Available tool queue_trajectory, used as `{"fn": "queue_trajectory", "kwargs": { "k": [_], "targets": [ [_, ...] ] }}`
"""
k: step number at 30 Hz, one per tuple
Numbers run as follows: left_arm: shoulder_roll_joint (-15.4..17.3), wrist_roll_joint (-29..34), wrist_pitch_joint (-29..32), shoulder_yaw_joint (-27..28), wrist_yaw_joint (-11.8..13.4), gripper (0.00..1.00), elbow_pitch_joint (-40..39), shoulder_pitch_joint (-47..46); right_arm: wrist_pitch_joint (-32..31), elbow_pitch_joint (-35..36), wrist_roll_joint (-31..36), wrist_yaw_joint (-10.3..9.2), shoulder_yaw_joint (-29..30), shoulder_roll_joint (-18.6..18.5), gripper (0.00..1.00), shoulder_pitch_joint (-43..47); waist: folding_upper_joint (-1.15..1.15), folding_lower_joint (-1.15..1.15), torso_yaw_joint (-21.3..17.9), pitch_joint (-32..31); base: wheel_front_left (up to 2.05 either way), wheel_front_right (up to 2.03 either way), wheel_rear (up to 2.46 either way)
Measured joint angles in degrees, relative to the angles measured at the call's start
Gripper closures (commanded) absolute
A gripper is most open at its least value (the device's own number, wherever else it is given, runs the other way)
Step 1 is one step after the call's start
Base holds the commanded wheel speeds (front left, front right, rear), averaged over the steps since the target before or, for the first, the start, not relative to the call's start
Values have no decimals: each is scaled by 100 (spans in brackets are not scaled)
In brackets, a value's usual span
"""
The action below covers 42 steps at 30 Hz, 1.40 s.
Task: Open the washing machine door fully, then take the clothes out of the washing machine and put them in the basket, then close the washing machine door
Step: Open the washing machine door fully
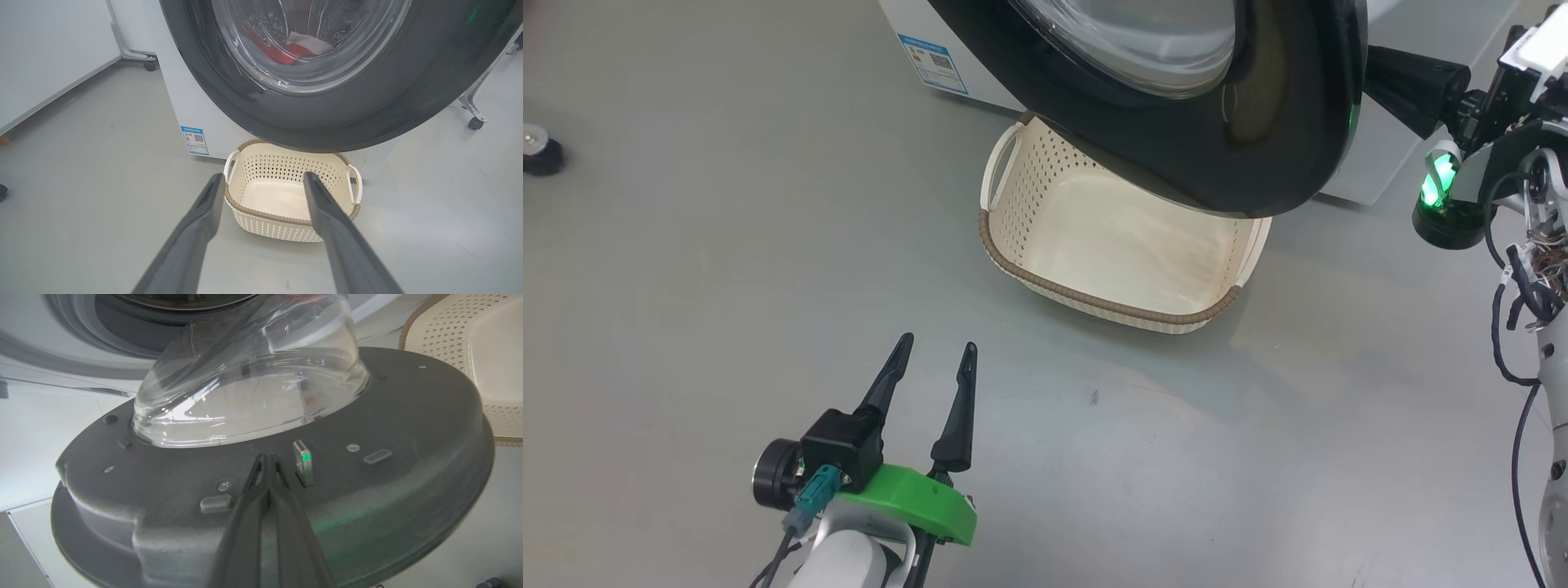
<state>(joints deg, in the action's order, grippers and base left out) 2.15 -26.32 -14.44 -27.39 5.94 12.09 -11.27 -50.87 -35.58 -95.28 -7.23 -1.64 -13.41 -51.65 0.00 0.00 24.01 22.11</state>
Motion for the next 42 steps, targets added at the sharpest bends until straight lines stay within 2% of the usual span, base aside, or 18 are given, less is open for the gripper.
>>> {"fn": "queue_trajectory", "kwargs": {
  "k": [17,42],
  "targets": [
    [0,0,0,3,15,0,36,0,-235,-194,-35,-1,-225,78,100,85,0,0,35,-176,0,0,0],
    [0,13,0,30,32,0,69,12,-556,-46,-169,0,-615,628,100,708,0,0,-2,-476,0,0,0]
  ]
}}
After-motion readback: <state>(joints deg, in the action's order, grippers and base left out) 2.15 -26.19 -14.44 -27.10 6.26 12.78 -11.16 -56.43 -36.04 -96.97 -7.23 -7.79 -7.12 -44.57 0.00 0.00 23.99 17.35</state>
